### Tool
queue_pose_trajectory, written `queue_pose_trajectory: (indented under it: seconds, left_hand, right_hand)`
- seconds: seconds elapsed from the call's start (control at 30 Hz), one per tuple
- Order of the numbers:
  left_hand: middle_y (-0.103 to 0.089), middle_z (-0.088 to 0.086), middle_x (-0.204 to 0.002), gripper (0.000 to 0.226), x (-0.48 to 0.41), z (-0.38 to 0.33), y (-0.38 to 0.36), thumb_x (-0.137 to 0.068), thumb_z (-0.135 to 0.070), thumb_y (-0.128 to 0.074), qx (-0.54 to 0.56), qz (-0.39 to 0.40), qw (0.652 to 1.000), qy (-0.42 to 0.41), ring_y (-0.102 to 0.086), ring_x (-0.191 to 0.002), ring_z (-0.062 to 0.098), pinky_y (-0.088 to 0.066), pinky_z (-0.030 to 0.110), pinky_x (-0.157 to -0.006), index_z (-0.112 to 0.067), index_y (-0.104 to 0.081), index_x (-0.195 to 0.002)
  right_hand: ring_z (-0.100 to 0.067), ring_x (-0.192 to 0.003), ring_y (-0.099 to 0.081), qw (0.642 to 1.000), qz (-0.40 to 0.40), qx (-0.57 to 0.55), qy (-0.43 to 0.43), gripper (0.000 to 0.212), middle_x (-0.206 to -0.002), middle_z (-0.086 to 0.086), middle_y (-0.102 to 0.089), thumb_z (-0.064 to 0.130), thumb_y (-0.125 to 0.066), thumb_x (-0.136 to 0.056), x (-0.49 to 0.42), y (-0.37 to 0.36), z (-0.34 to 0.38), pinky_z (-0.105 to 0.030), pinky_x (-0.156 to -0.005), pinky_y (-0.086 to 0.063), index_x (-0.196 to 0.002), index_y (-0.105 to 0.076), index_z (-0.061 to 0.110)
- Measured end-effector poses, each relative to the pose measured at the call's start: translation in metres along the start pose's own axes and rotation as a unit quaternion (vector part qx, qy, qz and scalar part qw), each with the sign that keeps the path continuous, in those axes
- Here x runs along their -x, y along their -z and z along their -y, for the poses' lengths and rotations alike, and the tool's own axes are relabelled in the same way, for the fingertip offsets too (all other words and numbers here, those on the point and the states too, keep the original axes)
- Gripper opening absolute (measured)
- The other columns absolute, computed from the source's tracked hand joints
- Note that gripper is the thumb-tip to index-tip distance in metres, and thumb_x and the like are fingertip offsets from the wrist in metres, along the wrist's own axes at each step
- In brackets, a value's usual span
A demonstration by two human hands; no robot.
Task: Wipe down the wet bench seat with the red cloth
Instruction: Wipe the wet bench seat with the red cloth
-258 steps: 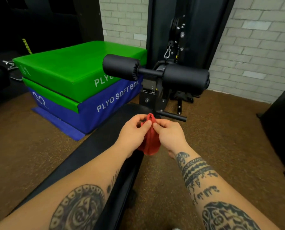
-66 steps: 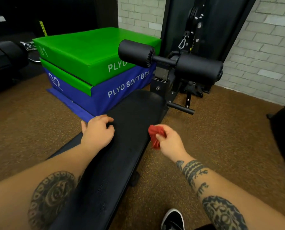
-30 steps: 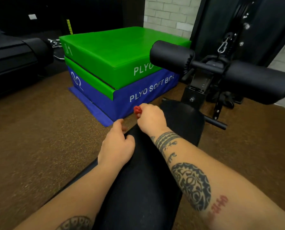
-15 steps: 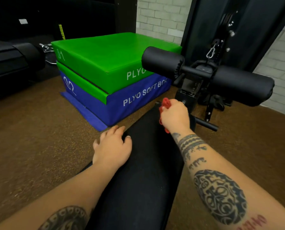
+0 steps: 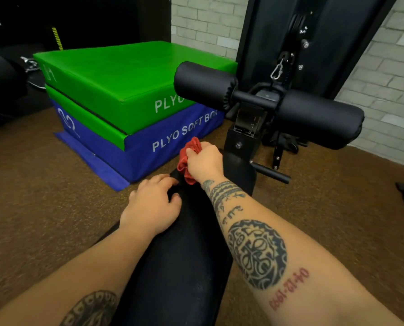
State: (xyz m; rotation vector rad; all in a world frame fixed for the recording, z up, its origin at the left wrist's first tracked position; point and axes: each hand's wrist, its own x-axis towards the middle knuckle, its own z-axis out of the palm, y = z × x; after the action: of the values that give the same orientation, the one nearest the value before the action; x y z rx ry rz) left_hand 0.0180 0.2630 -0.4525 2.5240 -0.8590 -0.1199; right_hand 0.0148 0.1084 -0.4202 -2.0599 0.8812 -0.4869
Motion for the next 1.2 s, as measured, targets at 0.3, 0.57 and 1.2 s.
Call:
queue_pose_trajectory:
  seconds: [0.3,0.57,1.2]
  left_hand:
    - [-0.045,-0.010,-0.149,0.043,0.004,0.001,0.000,-0.091,-0.040,-0.051,0.024,0.000,1.000,-0.002,-0.044,-0.131,0.023,-0.041,0.050,-0.106,-0.034,-0.055,-0.133]
    - [-0.052,-0.005,-0.138,0.051,0.003,0.003,-0.003,-0.090,-0.040,-0.056,0.066,-0.008,0.998,0.024,-0.047,-0.127,0.020,-0.045,0.043,-0.101,-0.031,-0.042,-0.138]
    - [-0.048,-0.009,-0.128,0.028,0.002,0.007,-0.004,-0.088,-0.031,-0.058,0.083,-0.037,0.996,-0.006,-0.045,-0.121,0.015,-0.046,0.040,-0.096,-0.028,-0.057,-0.116]
  right_hand:
    - [-0.038,-0.107,-0.063,0.983,-0.164,0.087,-0.013,0.033,-0.115,-0.017,-0.065,0.029,-0.057,-0.088,-0.044,0.062,-0.035,-0.042,-0.092,-0.053,-0.115,-0.068,0.013]
    - [-0.040,-0.117,-0.052,0.950,-0.084,0.300,0.030,0.032,-0.129,-0.019,-0.055,0.018,-0.054,-0.094,-0.053,0.028,-0.031,-0.041,-0.097,-0.044,-0.123,-0.060,0.006]
    - [-0.036,-0.102,-0.063,0.924,0.019,0.328,0.197,0.025,-0.108,-0.012,-0.065,0.013,-0.055,-0.083,-0.070,0.051,-0.055,-0.044,-0.088,-0.052,-0.106,-0.066,0.018]
